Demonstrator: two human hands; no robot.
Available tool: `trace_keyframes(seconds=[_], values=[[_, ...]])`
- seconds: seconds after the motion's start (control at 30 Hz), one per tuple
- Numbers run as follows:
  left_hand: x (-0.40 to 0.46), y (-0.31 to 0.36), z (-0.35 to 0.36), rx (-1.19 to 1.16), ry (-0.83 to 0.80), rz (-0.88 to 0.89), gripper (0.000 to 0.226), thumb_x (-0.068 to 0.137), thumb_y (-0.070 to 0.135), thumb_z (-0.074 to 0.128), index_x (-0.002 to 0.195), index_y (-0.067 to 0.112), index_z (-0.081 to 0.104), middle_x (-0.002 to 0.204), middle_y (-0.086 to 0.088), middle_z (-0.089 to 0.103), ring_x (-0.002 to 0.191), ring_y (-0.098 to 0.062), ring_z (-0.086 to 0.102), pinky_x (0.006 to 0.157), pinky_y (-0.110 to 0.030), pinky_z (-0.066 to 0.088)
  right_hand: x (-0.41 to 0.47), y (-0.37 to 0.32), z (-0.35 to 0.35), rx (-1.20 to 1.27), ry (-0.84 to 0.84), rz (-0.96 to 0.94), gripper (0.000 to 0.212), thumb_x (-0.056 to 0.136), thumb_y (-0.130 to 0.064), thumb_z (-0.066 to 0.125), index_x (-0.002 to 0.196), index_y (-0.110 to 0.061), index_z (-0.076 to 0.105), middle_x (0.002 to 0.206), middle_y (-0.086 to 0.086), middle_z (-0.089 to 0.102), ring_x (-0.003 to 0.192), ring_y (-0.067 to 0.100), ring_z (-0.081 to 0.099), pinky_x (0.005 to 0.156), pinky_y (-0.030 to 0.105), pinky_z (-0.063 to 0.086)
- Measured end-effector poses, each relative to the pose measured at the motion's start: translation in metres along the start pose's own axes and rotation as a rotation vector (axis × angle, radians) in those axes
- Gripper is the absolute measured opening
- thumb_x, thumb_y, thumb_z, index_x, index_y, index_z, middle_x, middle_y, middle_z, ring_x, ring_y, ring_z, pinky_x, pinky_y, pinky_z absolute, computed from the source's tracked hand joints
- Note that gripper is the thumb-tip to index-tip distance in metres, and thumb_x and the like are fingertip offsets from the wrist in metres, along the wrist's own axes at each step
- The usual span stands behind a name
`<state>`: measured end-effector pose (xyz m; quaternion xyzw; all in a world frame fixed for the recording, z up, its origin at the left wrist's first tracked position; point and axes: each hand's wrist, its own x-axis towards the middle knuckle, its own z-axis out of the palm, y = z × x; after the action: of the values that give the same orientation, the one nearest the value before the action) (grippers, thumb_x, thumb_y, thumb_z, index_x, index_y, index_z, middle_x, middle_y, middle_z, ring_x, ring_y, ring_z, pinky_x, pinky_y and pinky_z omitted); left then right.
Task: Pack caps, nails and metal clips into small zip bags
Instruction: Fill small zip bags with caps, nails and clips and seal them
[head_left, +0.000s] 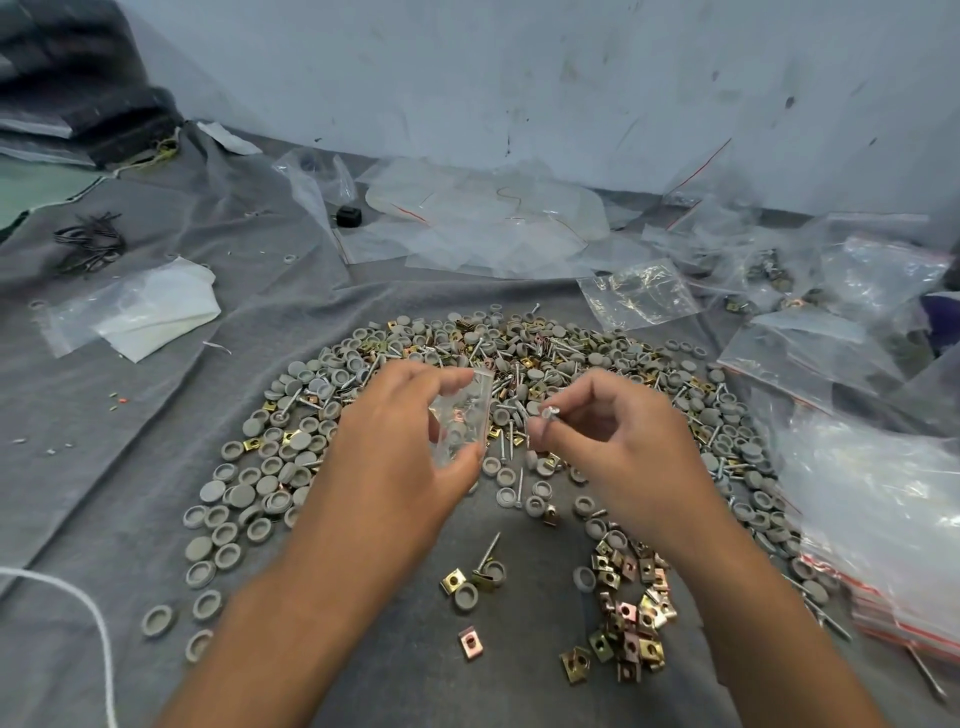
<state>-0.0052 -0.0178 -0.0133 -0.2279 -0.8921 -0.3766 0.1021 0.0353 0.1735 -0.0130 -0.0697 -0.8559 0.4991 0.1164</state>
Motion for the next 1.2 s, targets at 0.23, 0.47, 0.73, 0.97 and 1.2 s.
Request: trace_keyframes(seconds=[0.23,0.47,0.73,0.97,1.2], values=[[-0.001,0.003,0.006,0.056,-0.023,0.049,0.055,0.075,0.034,0.072,0.129,0.026,0.064,0.109,0.017,0.051,0.079,-0.002,0.05,0.077,-0.02,0.042,-0.005,-0.023,0.01,0.07,-0.087,-0.007,0.012,0.085,-0.021,0.082,0.084,-0.024,0.071,0.08,-0.006,0.075,0.074,0.012,0.074,0.077,0.047,0.061],[-0.002,0.005,0.008,0.082,-0.034,0.067,0.057,0.075,0.027,0.079,0.13,0.025,0.063,0.11,0.017,0.05,0.081,-0.002,0.047,0.079,-0.019,0.04,-0.005,-0.023,0.008,0.055,-0.08,0.015,0.021,0.086,-0.027,0.079,0.106,-0.029,0.076,0.082,-0.014,0.077,0.076,0.0,0.073,0.073,0.021,0.059],[-0.002,0.008,0.01,0.089,-0.033,0.064,0.055,0.077,0.026,0.08,0.129,0.025,0.063,0.108,0.016,0.05,0.082,-0.002,0.045,0.078,-0.019,0.039,-0.008,-0.03,0.009,-0.16,0.01,-0.137,0.022,0.091,-0.027,0.074,0.11,-0.037,0.077,0.08,-0.026,0.072,0.077,-0.01,0.067,0.069,0.005,0.047],[-0.002,0.007,0.012,0.067,-0.023,0.082,0.051,0.078,0.026,0.073,0.129,0.026,0.064,0.109,0.016,0.052,0.082,0.0,0.045,0.077,-0.018,0.037,-0.011,-0.03,0.016,-0.235,-0.007,-0.139,0.026,0.08,-0.023,0.085,0.103,-0.029,0.074,0.085,-0.023,0.07,0.086,-0.015,0.063,0.072,-0.001,0.043],[-0.003,0.013,0.0,-0.016,0.049,0.137,0.044,0.085,0.019,0.071,0.128,0.027,0.065,0.108,0.018,0.056,0.081,-0.002,0.056,0.077,-0.015,0.043,-0.01,-0.026,0.004,-0.251,0.126,-0.298,0.031,0.091,-0.018,0.074,0.116,-0.036,0.066,0.106,-0.026,0.065,0.101,-0.008,0.061,0.08,0.007,0.044]])
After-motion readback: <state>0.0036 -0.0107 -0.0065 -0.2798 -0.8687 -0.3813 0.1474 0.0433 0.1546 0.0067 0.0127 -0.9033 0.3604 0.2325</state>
